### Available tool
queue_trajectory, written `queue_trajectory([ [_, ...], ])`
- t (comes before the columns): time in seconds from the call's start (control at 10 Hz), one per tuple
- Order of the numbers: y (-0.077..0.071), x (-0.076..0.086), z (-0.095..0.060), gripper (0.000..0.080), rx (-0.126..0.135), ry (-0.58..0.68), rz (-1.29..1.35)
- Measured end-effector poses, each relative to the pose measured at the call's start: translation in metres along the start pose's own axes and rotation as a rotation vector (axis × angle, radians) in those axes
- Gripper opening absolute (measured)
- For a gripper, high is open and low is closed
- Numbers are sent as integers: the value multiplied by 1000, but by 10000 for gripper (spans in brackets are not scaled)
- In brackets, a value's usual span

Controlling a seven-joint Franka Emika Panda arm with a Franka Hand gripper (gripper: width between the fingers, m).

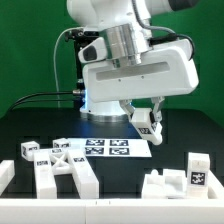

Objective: Assemble chair

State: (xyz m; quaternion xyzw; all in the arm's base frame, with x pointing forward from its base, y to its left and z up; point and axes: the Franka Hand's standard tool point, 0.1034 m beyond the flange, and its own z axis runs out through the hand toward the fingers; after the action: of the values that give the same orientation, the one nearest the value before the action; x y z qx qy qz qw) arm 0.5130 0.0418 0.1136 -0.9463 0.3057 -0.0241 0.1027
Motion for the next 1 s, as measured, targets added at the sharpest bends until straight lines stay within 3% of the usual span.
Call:
queue_trajectory([
  [0.2,-6,2,0,287,15,181,-10],
  [0.3,-9,7,-3,287,9,183,-41],
  [0.5,-41,24,-23,287,30,268,-89],
  [0.6,-42,22,-21,287,54,361,-98],
  [0.7,-39,14,-13,287,46,371,-116],
  [0.8,-37,19,-13,287,36,371,-142],
  [0.9,-26,30,-6,287,6,374,-189],
  [1.0,-27,49,-7,287,-21,346,-242],
])
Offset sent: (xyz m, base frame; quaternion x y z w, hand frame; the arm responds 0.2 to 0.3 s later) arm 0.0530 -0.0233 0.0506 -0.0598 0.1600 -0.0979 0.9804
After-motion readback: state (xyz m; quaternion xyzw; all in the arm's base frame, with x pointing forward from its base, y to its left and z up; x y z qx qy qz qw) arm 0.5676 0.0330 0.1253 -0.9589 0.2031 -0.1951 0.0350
